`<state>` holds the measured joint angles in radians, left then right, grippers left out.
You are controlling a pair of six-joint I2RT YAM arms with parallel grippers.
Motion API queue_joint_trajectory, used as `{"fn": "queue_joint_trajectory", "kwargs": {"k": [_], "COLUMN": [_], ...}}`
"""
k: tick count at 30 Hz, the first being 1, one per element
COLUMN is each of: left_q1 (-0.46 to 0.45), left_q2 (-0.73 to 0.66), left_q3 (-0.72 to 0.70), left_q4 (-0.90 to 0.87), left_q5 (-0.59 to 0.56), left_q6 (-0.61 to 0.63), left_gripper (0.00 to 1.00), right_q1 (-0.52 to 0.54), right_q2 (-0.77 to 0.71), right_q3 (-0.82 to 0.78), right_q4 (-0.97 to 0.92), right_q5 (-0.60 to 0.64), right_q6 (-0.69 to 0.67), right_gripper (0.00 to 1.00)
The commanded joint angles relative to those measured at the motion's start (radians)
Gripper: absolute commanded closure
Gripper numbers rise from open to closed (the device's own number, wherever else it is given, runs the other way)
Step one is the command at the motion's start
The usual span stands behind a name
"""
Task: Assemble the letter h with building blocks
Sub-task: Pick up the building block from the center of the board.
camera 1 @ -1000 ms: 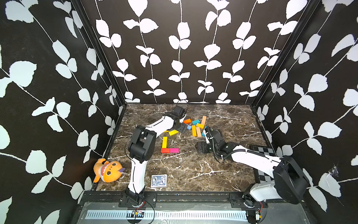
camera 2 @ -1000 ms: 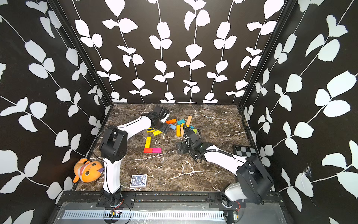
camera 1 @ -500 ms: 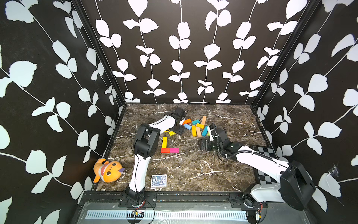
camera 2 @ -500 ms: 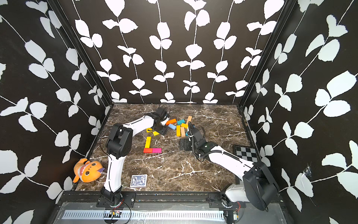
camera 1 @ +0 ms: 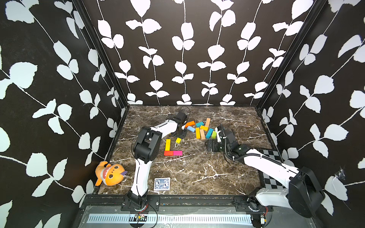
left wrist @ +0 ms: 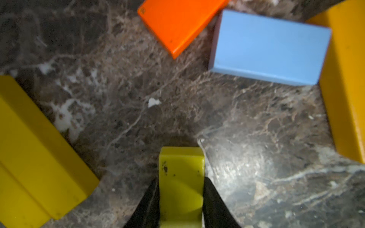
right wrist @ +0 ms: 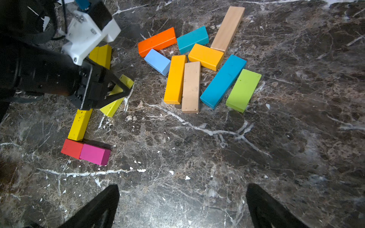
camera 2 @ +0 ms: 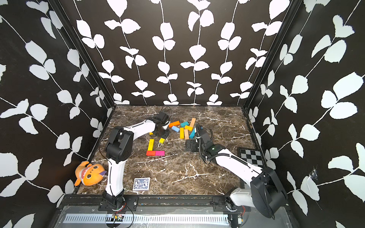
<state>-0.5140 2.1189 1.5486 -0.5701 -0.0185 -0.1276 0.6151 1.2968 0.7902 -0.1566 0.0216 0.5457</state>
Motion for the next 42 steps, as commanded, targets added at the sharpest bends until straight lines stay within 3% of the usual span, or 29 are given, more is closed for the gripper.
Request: {"fn": "queue_joint_trajectory", "kwargs": {"k": [1, 4, 8, 19, 26, 34, 42], "left_q1": [-0.008, -0.02, -0.027, -0.055, -0.082, -0.09, -0.115], "left_q2": [-0.082, -0.111, -0.115, -0.077, -0.091, -0.392, -0.799], "left_q3": [-0.054, -0.07, -0.067, -0.095, -0.107, -0.261, -0.559], "left_q4": [0.038, 0.036, -0.022, -0.075, -0.045, 0.053, -0.07], "left_q5": [0.025, 0.003, -0.032, -0.103, -0.145, -0.121, -0.153], "left_q6": [-0.09, -0.084, -0.075, -0.058, -0.061, -0.147, -0.263], "left_gripper": [0.6, 0.45, 0.42, 0.54, 0.78, 0.8, 0.81], "right_q1": [-0.015, -0.026, -0.035, -0.045, -0.046, -0.048, -0.049], "right_q2": [0.014, 0.011, 0.002, -0.02, -0.071, -0.091, -0.074], "right_q3": [0.023, 0.0, -0.029, -0.086, -0.139, -0.166, -0.169], "right_q4": [-0.027, 0.001, 0.032, 0.124, 0.172, 0.172, 0.183], "right_q5": [0.011, 0.017, 0.02, 0.016, 0.064, 0.11, 0.089], "right_q6": [-0.009, 0.008, 0.018, 0.043, 0.046, 0.036, 0.048], "right_gripper": [0.01, 0.01, 0.01, 0.01, 0.0, 0.01, 0.01]}}
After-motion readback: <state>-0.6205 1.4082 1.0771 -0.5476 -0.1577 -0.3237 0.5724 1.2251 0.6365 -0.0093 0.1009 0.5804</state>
